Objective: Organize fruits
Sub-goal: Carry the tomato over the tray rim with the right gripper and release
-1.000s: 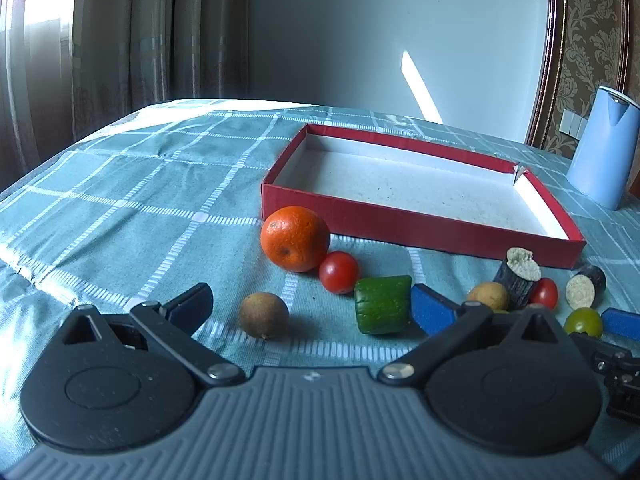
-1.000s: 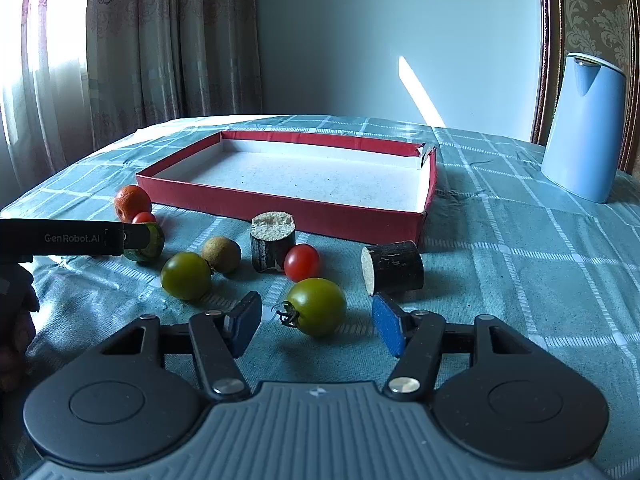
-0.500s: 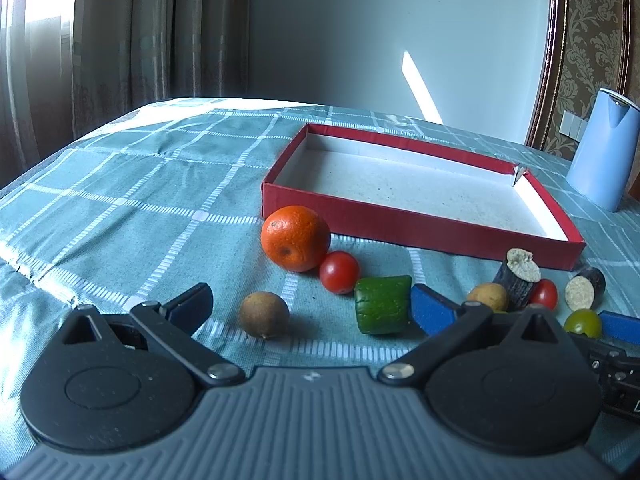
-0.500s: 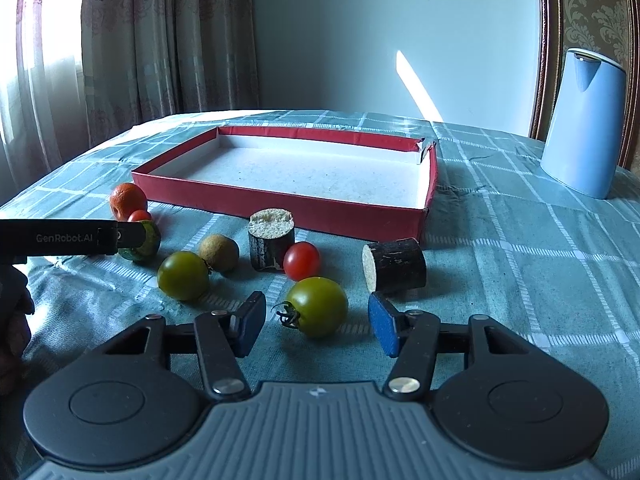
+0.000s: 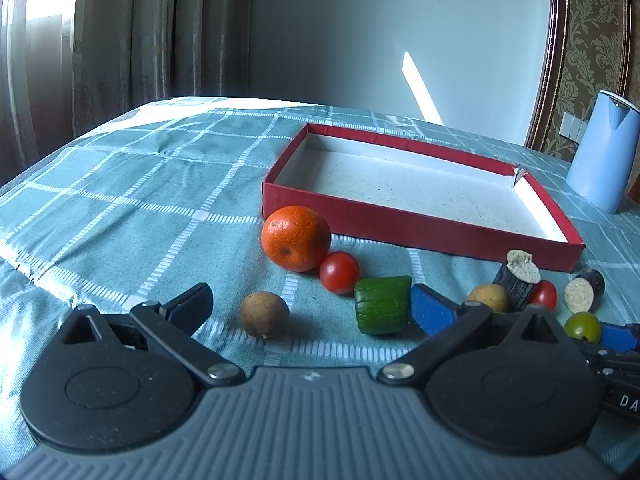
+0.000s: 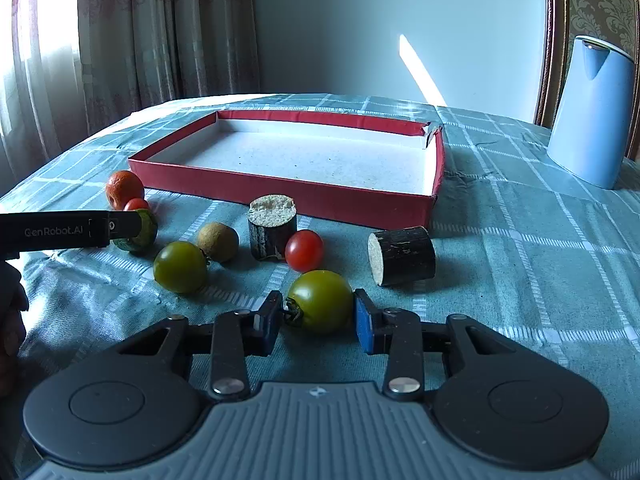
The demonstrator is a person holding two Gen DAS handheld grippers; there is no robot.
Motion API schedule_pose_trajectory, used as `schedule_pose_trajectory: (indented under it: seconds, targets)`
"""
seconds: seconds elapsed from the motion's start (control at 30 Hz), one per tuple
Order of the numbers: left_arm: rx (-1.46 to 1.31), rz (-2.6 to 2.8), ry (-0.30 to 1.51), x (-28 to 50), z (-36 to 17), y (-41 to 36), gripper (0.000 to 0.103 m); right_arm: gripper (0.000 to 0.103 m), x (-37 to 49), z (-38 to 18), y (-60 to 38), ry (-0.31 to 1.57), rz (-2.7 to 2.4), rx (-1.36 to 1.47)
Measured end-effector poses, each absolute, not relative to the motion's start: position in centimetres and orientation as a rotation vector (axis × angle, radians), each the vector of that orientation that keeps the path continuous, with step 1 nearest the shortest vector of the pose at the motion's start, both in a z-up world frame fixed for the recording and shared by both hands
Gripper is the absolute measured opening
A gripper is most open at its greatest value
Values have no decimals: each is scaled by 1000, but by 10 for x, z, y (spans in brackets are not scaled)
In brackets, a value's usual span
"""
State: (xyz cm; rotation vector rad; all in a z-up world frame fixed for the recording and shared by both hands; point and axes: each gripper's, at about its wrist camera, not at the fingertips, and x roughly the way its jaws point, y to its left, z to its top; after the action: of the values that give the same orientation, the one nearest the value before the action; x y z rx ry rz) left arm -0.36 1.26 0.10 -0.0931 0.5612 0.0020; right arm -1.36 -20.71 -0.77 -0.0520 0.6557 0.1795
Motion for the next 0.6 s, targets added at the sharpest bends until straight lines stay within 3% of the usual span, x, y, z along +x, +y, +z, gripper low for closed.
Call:
schedule_pose_trajectory:
  seconds: [0.37,0.6]
  targets:
    - [-103,-4,564,-3,1,15,103,32,-25,24,-212,504,229,-18]
    - [-104,-6,563,-3,1,14,103,32,55,46,-230,499,156,14]
